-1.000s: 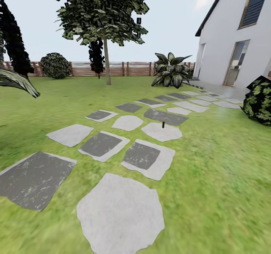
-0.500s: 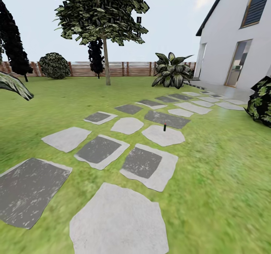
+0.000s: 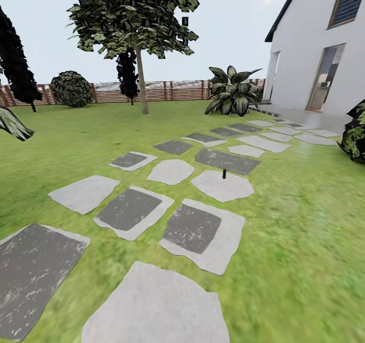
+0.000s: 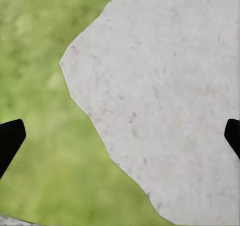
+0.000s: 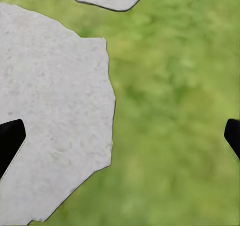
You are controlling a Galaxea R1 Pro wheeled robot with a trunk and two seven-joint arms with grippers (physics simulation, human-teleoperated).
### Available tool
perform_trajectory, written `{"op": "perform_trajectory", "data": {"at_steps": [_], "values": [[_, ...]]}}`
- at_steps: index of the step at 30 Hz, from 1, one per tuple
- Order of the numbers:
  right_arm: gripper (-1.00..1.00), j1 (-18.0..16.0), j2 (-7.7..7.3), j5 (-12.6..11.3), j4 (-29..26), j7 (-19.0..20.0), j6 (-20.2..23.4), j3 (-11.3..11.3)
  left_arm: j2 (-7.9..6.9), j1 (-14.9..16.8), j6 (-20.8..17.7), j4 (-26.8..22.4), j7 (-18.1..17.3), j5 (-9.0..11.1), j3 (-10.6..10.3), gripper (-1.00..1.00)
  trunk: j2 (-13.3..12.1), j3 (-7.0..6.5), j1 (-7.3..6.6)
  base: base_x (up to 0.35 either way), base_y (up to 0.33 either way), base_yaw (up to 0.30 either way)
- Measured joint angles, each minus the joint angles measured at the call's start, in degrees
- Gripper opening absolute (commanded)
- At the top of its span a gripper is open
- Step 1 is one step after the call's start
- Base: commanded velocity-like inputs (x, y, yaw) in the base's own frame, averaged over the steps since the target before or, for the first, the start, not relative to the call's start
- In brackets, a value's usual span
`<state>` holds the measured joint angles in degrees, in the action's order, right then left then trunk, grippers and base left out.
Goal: In the garden, pick up the pesticide atomizer on the floor and spray pesticide onto both trees until each tree trunk is fully covered.
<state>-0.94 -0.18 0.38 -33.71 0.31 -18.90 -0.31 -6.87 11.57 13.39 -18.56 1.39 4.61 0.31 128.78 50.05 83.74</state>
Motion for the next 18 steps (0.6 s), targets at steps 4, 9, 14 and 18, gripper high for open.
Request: {"op": "perform_trajectory", "data": {"at_steps": [4, 9, 14, 18], "values": [[1.00, 0.00, 0.00, 0.06, 0.04, 0.05, 0.00, 0.04, -0.06, 0.00, 0.65, -0.02, -0.03, -0.05, 2.34, 1.00, 0.00, 0.00, 0.00, 0.340, 0.000, 0.000], [1.00, 0.00, 0.00, 0.09, 0.20, 0.08, 0.01, 0.07, 0.02, 0.00, 0.78, -0.02, -0.13, -0.25, 3.54, 1.00, 0.00, 0.00, 0.00, 0.340, 0.000, 0.000], [1.00, 0.00, 0.00, 0.16, 0.26, 0.08, 0.06, 0.07, 0.15, 0.00, 0.76, -0.02, -0.16, -0.36, 3.70, 1.00, 0.00, 0.00, 0.00, 0.340, 0.000, 0.000], [1.00, 0.00, 0.00, 0.16, 0.27, 0.08, 0.03, 0.08, 0.18, 0.00, 0.76, -0.03, -0.17, -0.48, 3.58, 1.00, 0.00, 0.00, 0.00, 0.340, 0.000, -0.002]]}}
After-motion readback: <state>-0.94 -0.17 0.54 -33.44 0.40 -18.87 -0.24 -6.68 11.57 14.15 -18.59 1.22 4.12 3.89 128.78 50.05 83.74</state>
